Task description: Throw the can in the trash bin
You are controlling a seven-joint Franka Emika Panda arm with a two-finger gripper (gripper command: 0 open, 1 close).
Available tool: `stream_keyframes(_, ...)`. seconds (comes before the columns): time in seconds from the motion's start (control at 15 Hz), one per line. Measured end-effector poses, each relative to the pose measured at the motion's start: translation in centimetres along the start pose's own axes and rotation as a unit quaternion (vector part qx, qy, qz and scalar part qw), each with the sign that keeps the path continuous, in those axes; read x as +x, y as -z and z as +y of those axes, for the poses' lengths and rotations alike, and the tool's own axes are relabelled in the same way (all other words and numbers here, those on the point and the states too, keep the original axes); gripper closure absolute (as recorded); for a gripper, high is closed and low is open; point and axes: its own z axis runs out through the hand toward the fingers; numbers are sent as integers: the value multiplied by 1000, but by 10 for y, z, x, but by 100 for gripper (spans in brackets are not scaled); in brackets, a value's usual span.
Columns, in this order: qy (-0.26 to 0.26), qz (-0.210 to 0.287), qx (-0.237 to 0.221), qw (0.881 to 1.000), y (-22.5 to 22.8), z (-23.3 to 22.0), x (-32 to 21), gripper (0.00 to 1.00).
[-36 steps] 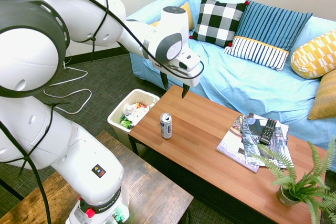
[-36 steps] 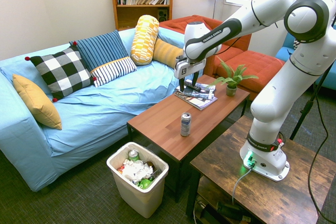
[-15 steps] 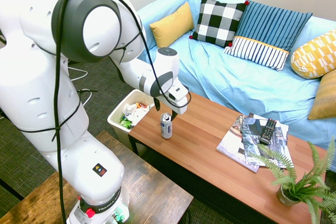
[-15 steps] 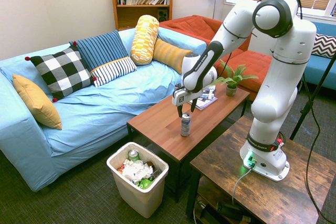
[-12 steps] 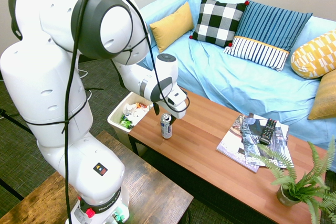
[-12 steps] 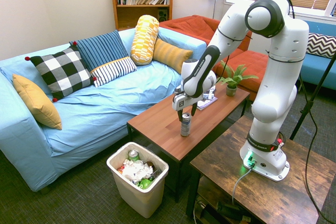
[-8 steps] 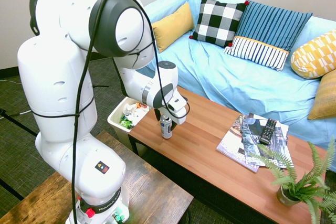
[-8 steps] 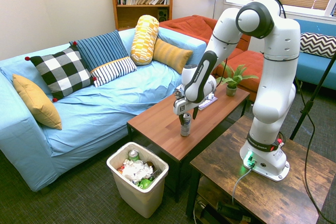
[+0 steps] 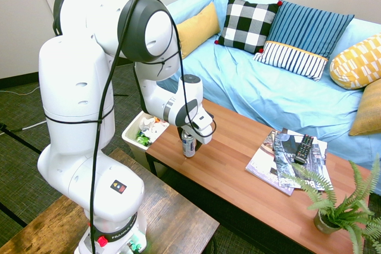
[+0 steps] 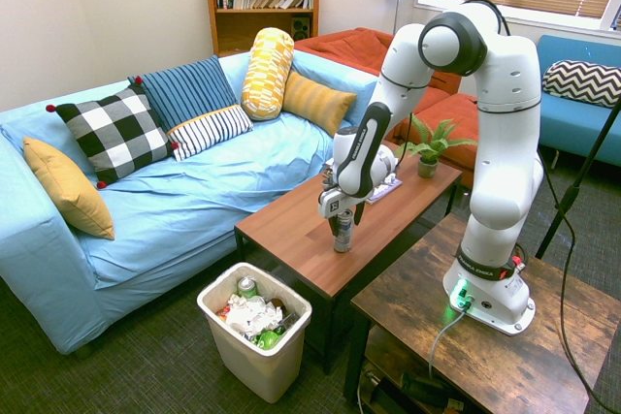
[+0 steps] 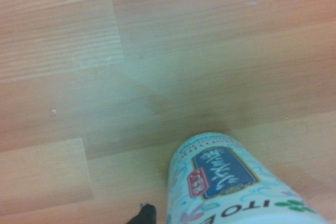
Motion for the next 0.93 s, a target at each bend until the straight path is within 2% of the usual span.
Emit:
stream_keyframes(0.67, 6, 8, 9, 1000, 19, -15, -17, 100)
stream_keyframes(0.8, 20, 21, 12, 1000, 38, -33, -39, 100)
stream_keyframes(0.93, 42, 43, 23, 998, 70, -72, -79, 100)
